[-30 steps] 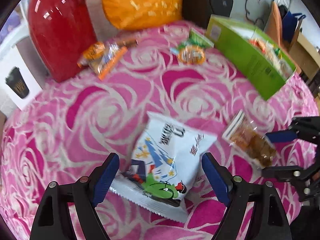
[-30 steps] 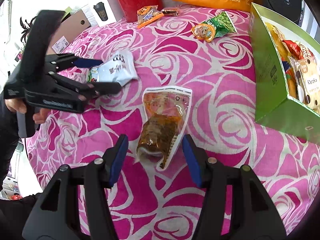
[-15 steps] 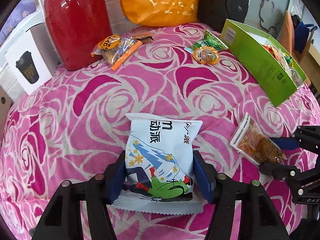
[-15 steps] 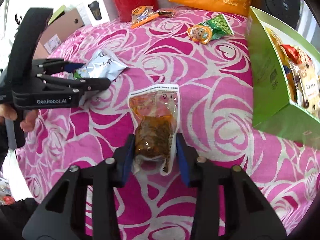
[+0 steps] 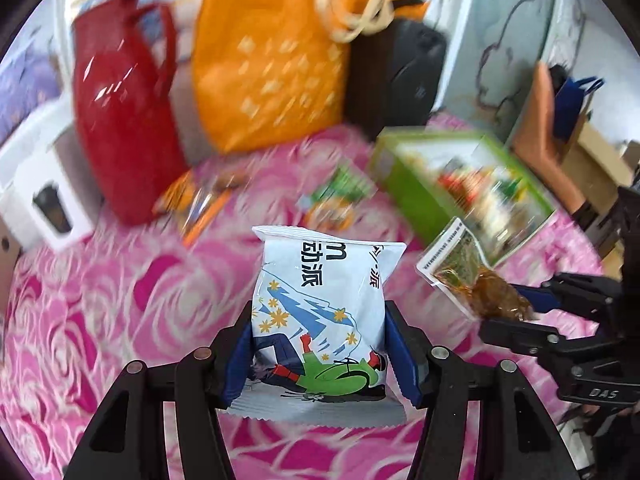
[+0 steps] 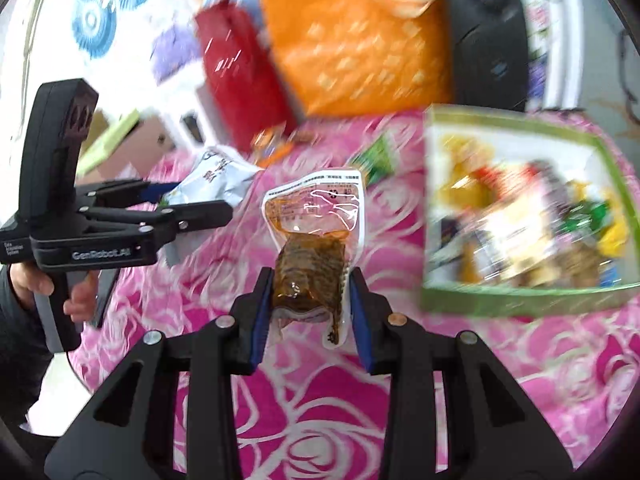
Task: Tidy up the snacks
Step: 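Carry both packets into the green box and open both tools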
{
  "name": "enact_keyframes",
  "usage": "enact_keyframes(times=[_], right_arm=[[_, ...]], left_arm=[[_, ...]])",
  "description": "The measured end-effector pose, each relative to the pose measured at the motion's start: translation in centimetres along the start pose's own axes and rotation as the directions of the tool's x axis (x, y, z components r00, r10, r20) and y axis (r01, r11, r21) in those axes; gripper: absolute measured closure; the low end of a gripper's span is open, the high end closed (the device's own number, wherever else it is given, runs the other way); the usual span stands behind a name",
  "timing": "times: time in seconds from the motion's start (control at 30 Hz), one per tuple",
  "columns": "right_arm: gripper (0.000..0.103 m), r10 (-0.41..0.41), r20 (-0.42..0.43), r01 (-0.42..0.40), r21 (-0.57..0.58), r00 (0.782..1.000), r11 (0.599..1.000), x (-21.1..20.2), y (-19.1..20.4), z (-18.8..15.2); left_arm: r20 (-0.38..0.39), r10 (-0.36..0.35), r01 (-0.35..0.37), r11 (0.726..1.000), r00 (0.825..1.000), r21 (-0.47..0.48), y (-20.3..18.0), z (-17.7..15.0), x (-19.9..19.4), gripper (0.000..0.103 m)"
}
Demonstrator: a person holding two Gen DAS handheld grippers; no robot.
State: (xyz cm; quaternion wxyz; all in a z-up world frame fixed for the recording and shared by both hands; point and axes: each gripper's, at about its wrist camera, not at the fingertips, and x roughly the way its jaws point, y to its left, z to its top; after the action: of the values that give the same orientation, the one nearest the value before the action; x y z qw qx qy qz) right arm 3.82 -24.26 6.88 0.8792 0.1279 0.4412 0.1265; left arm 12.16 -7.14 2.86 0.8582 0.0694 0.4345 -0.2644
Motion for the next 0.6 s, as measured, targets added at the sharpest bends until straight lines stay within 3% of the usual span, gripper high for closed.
enact_keyframes(times=[0.23, 0.4, 0.6], right_arm=[[0.065, -0.164, 0.119, 0.151, 0.113, 0.979, 0.982, -4.5, -6.4, 1.1], [0.064, -0.262, 0.124, 0.234, 0.202, 0.957, 0.951, -5.2, -10.9, 0.6], [0.064, -0.312, 0.101, 0.277, 0.264, 0.945, 0.924, -4.7, -15.0, 0.3]], left_arm=[[0.072, -0.092, 0.087, 0.994, 0.993, 0.06, -5.7, 5.4, -0.2, 0.042], [0.057, -0.136, 0.132, 0.989, 0.989, 0.072, -8.9, 8.3, 2.1, 0.042], [0.026, -0.156, 0.152, 0.982, 0.987, 0.112, -12.6, 11.2, 5.7, 0.042]])
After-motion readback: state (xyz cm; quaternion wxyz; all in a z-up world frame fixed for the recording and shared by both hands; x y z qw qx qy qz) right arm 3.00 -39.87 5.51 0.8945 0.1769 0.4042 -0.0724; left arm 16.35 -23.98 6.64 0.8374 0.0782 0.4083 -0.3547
